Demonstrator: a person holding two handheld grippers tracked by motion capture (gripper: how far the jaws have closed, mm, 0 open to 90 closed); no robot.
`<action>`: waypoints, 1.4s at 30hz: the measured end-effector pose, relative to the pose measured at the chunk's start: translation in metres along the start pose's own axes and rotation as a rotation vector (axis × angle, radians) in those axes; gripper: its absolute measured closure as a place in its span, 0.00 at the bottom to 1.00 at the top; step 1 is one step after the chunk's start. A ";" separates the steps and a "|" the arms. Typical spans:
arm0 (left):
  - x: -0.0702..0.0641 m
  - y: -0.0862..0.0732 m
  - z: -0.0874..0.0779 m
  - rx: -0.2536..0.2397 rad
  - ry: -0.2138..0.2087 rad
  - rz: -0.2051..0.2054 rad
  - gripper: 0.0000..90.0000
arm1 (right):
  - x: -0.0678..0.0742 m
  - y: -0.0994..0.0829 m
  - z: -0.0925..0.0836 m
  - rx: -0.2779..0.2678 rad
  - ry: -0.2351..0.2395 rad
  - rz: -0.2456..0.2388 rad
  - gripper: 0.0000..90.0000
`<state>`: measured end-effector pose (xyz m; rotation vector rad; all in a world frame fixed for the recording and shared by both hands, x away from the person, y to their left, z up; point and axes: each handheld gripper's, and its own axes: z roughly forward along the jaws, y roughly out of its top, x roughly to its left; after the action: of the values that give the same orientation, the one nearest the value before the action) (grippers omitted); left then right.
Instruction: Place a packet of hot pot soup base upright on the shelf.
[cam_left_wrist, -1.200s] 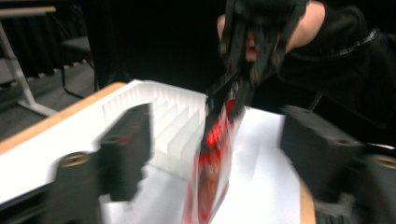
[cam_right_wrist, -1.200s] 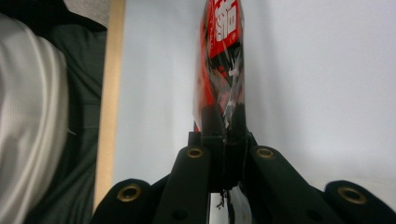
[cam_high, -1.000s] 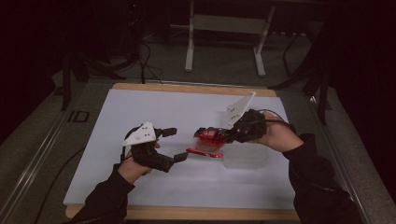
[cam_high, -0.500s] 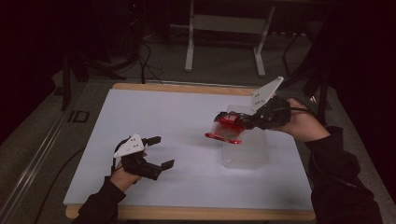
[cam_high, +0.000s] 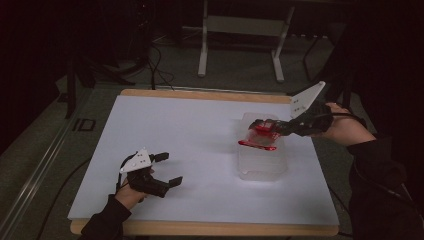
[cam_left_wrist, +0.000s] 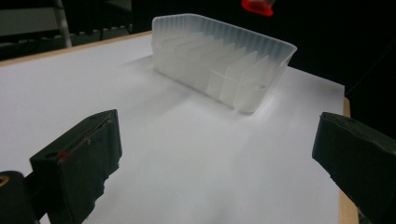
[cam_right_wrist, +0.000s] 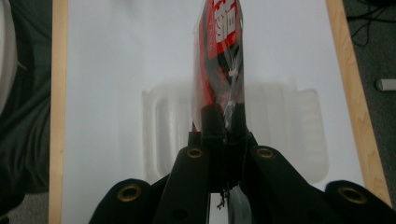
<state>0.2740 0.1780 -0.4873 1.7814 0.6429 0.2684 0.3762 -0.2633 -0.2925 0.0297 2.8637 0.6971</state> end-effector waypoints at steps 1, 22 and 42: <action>0.000 -0.001 0.000 -0.009 -0.002 -0.008 0.02 | 0.000 -0.004 0.001 0.006 0.003 0.000 1.00; 0.004 -0.013 -0.002 -0.010 0.008 -0.018 0.02 | -0.001 -0.048 0.049 0.071 0.037 0.014 1.00; 0.004 -0.015 -0.002 -0.010 0.008 -0.018 0.02 | 0.001 -0.050 0.102 0.129 0.136 -0.010 1.00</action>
<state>0.2722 0.1850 -0.5018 1.7650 0.6621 0.2665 0.3962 -0.2615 -0.4042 -0.0148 3.0329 0.5308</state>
